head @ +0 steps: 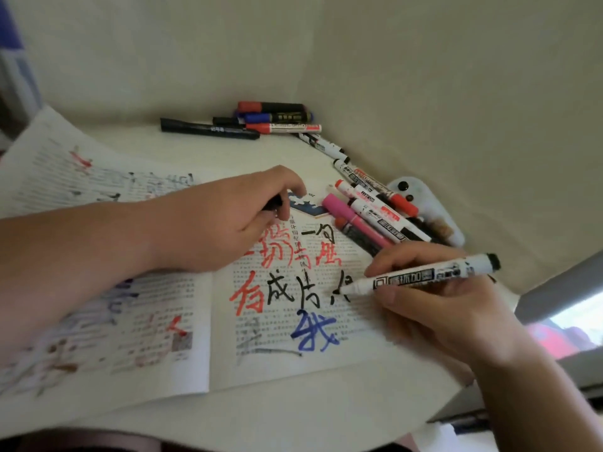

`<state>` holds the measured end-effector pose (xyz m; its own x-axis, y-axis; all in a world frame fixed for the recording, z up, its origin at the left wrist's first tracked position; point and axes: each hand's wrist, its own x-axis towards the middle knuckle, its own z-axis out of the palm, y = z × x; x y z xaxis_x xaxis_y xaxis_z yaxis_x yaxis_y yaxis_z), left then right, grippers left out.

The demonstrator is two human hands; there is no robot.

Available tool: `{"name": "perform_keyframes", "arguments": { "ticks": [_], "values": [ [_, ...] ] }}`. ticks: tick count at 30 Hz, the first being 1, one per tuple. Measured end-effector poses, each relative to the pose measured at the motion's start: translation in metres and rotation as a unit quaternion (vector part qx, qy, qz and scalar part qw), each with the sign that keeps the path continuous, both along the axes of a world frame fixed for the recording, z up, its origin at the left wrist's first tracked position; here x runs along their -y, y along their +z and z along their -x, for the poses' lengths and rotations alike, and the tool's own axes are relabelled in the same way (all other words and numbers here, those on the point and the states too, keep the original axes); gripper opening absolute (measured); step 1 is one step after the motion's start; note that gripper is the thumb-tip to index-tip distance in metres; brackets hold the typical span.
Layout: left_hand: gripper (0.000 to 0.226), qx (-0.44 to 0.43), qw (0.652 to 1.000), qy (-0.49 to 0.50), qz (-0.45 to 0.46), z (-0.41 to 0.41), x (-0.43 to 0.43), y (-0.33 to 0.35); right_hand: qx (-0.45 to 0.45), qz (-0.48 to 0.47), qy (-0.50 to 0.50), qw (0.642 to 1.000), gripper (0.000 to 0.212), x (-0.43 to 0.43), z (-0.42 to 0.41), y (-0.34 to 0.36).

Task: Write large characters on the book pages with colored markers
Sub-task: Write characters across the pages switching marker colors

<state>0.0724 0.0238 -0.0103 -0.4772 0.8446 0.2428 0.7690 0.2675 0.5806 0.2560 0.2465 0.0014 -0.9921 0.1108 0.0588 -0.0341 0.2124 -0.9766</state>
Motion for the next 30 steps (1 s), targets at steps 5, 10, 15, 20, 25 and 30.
{"name": "perform_keyframes", "arguments": {
  "ticks": [5,10,15,20,25,30],
  "values": [
    [0.047,-0.024,1.0,0.006,-0.016,0.002,-0.001,0.0,-0.025,-0.007,-0.066,0.997,0.006,0.0,-0.002,-0.004],
    [0.048,-0.043,0.998,0.014,-0.041,0.0,-0.003,0.003,-0.023,-0.107,-0.058,0.992,0.004,0.004,-0.002,-0.001],
    [0.034,-0.079,0.995,0.015,-0.052,0.003,-0.003,0.003,-0.035,-0.162,-0.067,0.984,0.009,0.005,-0.002,-0.004],
    [0.021,-0.08,0.997,0.013,-0.022,0.004,-0.004,0.003,-0.03,-0.103,0.0,0.994,0.006,0.009,-0.007,0.0],
    [0.025,-0.077,0.996,0.001,-0.032,0.005,-0.005,0.003,-0.029,-0.091,-0.007,0.995,0.006,0.008,-0.005,0.0],
    [0.029,-0.073,0.996,-0.013,-0.045,0.005,-0.005,0.002,-0.004,-0.089,0.015,0.996,0.01,0.007,-0.005,0.002]
  ]
}}
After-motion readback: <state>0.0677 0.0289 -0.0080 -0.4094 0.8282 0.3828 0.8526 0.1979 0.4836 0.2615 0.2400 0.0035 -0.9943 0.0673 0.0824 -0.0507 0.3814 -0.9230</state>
